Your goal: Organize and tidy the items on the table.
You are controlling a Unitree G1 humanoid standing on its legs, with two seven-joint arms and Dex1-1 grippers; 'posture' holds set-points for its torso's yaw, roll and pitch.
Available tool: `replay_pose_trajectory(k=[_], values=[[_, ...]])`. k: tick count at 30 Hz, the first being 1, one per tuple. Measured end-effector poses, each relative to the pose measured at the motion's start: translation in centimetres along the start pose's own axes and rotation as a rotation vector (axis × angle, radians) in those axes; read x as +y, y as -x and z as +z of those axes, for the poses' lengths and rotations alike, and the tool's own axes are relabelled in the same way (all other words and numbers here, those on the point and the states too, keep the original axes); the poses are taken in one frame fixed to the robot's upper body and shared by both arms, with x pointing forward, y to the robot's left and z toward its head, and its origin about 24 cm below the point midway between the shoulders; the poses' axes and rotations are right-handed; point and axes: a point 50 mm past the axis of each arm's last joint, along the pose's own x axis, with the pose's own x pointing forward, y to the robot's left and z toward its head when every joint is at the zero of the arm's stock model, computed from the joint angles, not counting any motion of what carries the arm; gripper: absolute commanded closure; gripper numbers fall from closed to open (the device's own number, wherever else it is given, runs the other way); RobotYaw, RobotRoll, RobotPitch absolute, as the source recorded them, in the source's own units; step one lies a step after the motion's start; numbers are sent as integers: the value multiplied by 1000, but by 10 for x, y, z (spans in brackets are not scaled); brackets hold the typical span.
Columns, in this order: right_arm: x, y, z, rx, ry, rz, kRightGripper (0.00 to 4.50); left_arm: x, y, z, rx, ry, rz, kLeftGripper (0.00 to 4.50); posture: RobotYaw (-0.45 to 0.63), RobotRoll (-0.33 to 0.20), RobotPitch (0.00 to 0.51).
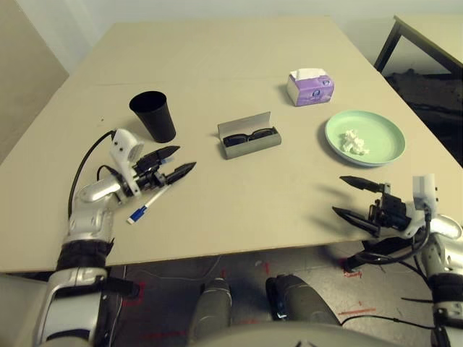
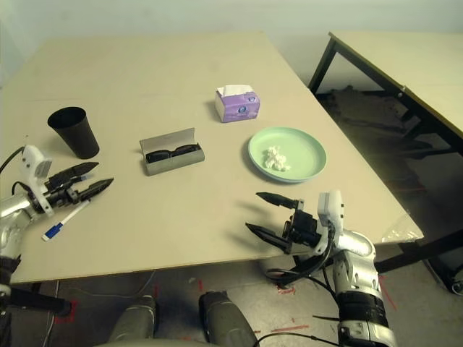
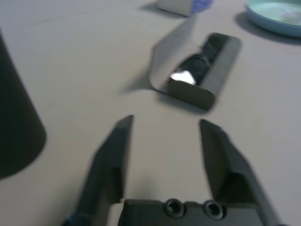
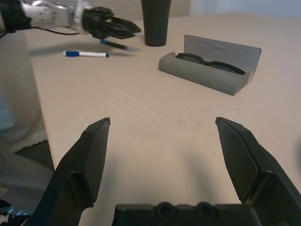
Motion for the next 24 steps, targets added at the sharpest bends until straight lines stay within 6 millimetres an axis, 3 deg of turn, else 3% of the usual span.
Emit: replay_pose_trajectory(k=[4, 11, 24], values=[[0, 0, 1, -12, 1, 0, 0, 2, -26, -2, 20, 19, 37, 4478, -102, 0, 97], [-1, -3, 9, -29, 21, -1, 0, 3, -58, 1, 49, 47, 91, 4478, -140, 0, 82], [0, -2, 17, -26, 24, 6, 0, -8, -91, 8, 63, 48, 153, 4478, -159, 0, 80]])
